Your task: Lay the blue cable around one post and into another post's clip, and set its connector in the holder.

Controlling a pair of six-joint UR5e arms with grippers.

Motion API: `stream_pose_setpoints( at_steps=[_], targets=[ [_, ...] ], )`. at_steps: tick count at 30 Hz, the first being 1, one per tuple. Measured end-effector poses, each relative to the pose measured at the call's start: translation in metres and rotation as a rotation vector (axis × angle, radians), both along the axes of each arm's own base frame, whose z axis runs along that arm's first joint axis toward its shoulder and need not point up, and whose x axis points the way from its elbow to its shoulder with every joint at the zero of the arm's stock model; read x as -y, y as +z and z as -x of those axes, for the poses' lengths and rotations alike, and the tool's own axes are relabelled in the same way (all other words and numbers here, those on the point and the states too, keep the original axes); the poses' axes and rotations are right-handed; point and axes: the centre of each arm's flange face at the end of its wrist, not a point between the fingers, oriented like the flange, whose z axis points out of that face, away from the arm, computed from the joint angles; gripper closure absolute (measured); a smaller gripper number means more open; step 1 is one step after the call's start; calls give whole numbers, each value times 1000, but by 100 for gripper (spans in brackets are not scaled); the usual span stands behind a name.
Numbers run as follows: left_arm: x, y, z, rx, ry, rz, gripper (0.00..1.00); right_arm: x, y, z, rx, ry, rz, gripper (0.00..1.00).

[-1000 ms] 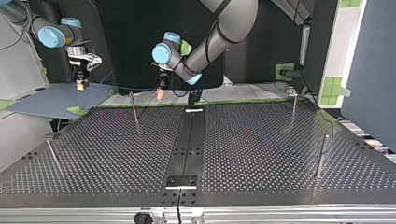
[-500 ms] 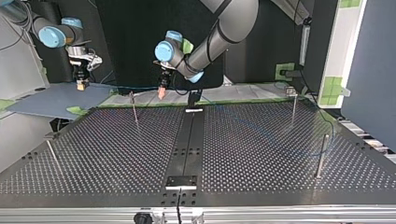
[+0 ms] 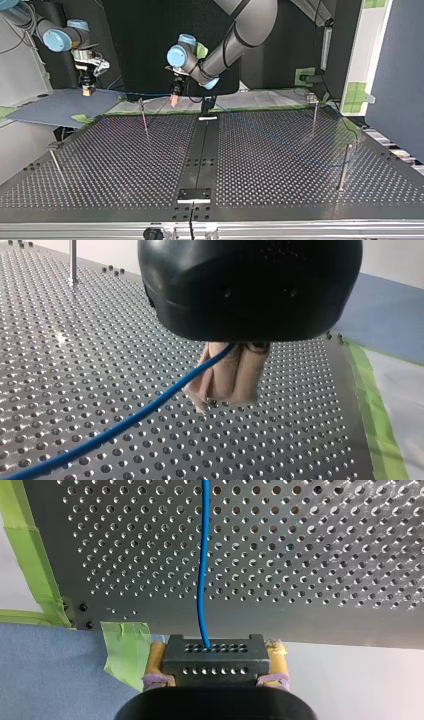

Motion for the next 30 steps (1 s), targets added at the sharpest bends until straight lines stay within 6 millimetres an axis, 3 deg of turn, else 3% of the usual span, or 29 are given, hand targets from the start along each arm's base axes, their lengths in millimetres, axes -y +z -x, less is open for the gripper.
stream_pose_setpoints(
  at_steps=[15,30],
  targets=[
    [-15,2,-21,5,30,7,100,6,-1,1,10,-3,8,100],
    [-15,3,-25,4,13,8,100,12,-20,2,13,-1,-19,100]
  ],
)
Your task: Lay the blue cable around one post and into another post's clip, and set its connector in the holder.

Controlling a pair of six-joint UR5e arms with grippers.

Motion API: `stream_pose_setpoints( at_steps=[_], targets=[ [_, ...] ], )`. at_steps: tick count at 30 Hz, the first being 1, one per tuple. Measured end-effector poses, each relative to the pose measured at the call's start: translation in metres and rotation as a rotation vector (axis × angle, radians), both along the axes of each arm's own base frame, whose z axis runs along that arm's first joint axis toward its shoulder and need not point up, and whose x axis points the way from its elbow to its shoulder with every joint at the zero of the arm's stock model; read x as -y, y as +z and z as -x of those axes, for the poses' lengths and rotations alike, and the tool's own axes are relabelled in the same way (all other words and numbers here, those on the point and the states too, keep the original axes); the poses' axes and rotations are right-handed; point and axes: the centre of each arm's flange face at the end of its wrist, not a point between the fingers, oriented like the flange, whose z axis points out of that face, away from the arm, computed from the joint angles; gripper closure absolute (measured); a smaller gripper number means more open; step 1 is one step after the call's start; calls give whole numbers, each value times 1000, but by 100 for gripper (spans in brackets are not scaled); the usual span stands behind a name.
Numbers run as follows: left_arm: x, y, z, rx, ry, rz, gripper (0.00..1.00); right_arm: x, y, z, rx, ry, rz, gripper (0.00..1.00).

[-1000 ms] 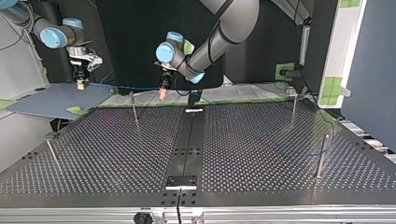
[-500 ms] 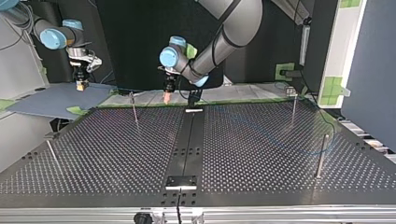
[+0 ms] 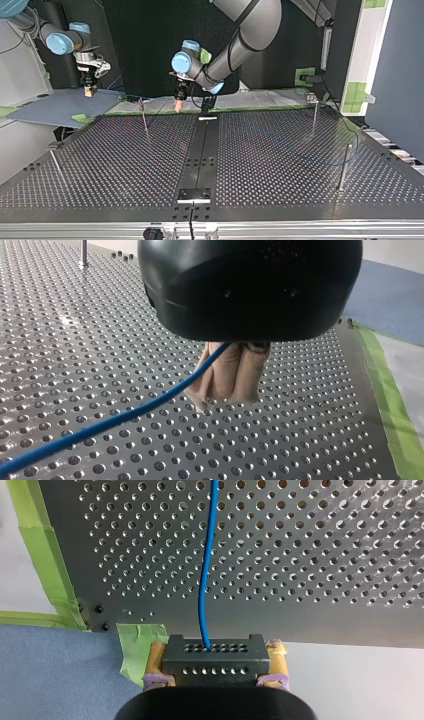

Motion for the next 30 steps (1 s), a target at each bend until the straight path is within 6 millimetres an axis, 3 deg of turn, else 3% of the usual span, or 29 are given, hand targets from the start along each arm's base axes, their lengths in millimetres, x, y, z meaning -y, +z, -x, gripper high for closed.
stream_pose_setpoints(
  at_steps=[24,30],
  targets=[
    [-14,6,-25,14,35,1,100,18,6,5,7,-6,26,100],
    [-15,6,-25,12,31,-17,100,23,-1,7,6,-7,31,100]
  ],
)
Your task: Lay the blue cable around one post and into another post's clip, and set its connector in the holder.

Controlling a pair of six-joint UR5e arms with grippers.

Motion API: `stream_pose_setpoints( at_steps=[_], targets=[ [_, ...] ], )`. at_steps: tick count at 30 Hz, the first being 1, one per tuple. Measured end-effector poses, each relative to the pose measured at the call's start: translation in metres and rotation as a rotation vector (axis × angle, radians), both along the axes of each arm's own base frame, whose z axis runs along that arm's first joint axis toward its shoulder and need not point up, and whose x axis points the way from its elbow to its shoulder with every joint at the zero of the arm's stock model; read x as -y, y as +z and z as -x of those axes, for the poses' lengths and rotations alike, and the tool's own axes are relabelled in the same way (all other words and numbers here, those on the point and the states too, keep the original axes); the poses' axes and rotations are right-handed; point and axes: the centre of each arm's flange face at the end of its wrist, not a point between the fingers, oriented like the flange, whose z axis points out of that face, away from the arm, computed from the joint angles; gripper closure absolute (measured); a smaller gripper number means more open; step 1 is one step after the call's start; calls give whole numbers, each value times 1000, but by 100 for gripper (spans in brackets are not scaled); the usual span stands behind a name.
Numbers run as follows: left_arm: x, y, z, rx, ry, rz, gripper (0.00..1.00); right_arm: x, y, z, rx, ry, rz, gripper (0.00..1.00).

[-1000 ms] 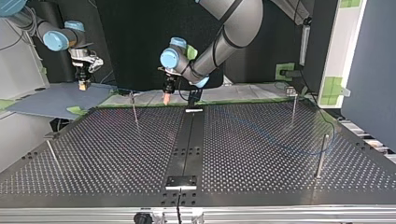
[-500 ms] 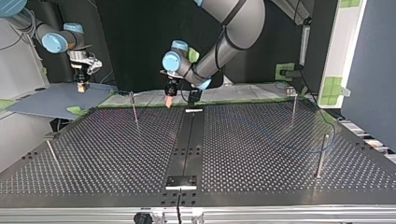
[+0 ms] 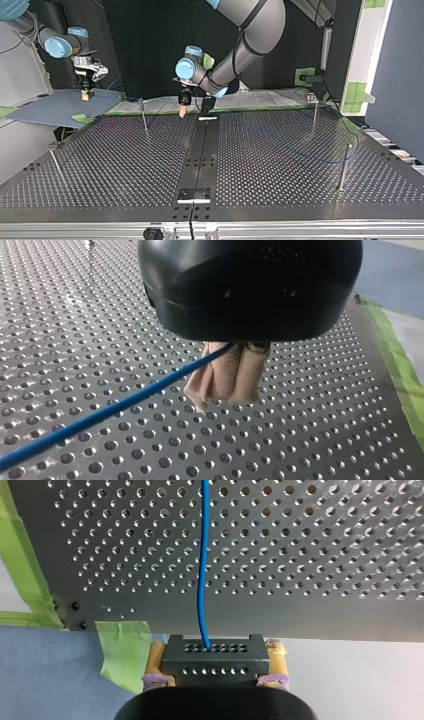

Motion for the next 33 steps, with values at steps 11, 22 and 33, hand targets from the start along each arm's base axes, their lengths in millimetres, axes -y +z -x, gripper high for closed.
stream_pose_setpoints(
  at_steps=[11,22,33],
  targets=[
    [0,0,0,0,-7,-16,100,19,-4,11,-8,-6,9,100],
    [-3,5,-9,7,9,-16,100,41,10,15,-3,9,43,100],
    [-4,9,-19,15,-8,-16,100,55,19,12,-5,47,80,100]
  ],
)
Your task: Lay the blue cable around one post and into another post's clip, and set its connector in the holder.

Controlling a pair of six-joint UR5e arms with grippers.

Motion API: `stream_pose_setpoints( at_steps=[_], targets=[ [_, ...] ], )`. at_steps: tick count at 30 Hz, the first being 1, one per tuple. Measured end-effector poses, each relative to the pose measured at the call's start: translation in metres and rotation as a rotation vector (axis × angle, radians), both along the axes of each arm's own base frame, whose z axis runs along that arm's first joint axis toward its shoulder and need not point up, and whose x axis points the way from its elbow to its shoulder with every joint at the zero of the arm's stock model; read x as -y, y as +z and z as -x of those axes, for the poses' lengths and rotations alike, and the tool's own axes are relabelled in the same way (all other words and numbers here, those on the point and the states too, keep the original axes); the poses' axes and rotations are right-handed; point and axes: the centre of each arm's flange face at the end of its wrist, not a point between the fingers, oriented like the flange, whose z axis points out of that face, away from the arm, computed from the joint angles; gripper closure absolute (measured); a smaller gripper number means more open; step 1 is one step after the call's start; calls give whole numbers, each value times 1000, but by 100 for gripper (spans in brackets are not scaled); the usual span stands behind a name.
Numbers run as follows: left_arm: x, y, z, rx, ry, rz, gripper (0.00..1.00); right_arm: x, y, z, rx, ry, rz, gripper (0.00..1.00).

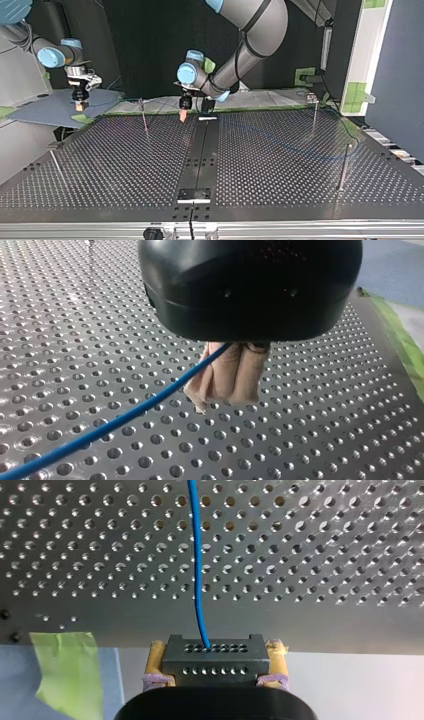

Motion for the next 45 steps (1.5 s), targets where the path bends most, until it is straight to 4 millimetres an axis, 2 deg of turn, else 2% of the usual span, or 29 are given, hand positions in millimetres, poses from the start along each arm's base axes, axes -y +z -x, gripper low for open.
stream_pose_setpoints(
  at_steps=[9,19,27,28,29,30,31,32,33,35,36,37,38,45],
  targets=[
    [0,5,-7,8,2,5,100,17,9,0,-1,13,32,100],
    [-7,7,-15,7,21,-6,100,30,-20,6,-41,7,-15,100],
    [-11,5,-15,-13,27,-21,100,37,-24,7,-61,9,-47,100],
    [-11,4,-14,-19,26,-26,97,37,-24,8,-64,9,-51,100],
    [-12,4,-14,-24,24,-30,82,37,-24,8,-66,8,-55,100],
    [-12,4,-13,-28,21,-35,82,36,-25,8,-70,8,-58,100],
    [-12,3,-12,-35,16,-43,72,36,-25,8,-74,7,-63,100],
    [-12,3,-11,-40,11,-52,56,35,-25,8,-77,7,-67,100],
    [-12,2,-10,-45,6,-62,56,35,-26,8,-79,6,-70,100],
    [-9,1,-6,-54,-10,-85,30,34,-26,8,-83,5,-76,100],
    [-8,1,-4,-58,-18,-95,30,34,-27,8,-84,5,-77,100],
    [-7,0,-1,-63,-29,-109,10,34,-27,7,-84,6,-79,100],
    [-6,-1,1,-68,-39,-119,0,33,-27,7,-85,6,-81,100],
    [3,-1,12,-94,-118,-158,0,32,-28,4,-85,9,-94,100]
  ],
)
